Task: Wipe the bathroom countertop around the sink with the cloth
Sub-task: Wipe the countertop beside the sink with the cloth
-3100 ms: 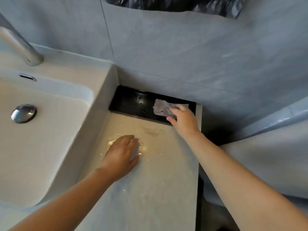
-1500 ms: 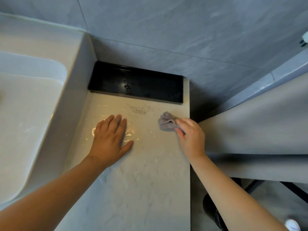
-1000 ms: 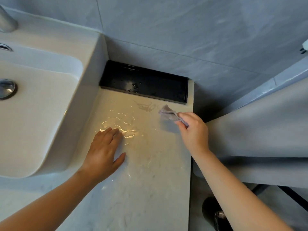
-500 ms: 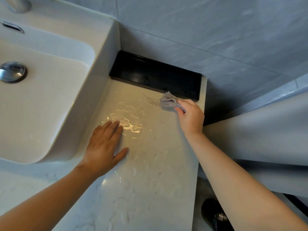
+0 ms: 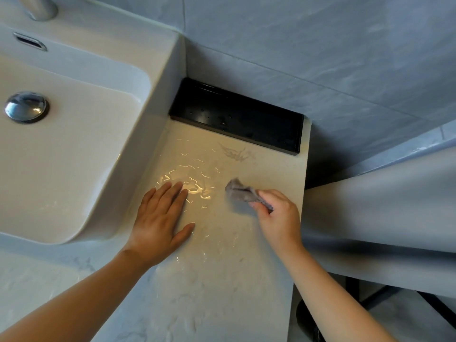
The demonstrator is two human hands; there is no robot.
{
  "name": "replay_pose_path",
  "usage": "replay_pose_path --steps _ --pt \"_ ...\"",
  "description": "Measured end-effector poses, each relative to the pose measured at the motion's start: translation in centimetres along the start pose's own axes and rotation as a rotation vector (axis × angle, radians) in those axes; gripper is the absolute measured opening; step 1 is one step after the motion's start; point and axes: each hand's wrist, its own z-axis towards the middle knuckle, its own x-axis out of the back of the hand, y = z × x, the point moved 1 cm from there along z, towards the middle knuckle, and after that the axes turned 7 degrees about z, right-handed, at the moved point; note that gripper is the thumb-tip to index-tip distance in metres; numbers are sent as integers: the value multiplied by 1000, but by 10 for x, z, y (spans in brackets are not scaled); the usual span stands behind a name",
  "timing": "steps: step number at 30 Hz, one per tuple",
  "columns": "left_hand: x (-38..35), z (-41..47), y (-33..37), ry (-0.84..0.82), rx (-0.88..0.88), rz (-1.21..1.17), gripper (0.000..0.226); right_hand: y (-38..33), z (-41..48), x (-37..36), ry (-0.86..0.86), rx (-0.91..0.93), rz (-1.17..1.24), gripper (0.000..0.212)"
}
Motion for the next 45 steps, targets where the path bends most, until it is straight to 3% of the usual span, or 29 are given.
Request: replay_pose_path --steps 4,10,16,23,30,34,41,45 --pt "-1 -1 -1 -9 2 9 72 -7 48 13 139 43 -82 19" --pt "0 0 -2 1 3 6 73 6 102 -18 86 70 -210 26" --pt "0 0 -1 18 1 10 74 11 102 -40 149 26 -187 28" --pt "1 -31 -4 105 125 -66 65 0 69 -45 53 95 -155 26" --pt "-3 -52 -10 78 205 -43 69 -11 14 -56 -11 99 -122 24" --pt "-5 -52 -13 83 198 -46 69 -21 3 -50 -148 47 -48 20" --pt "-9 -52 -14 101 198 -49 68 -44 80 -34 -26 116 -104 12" --pt "-10 -53 -14 110 197 -58 68 -36 123 -58 -5 133 -212 21"
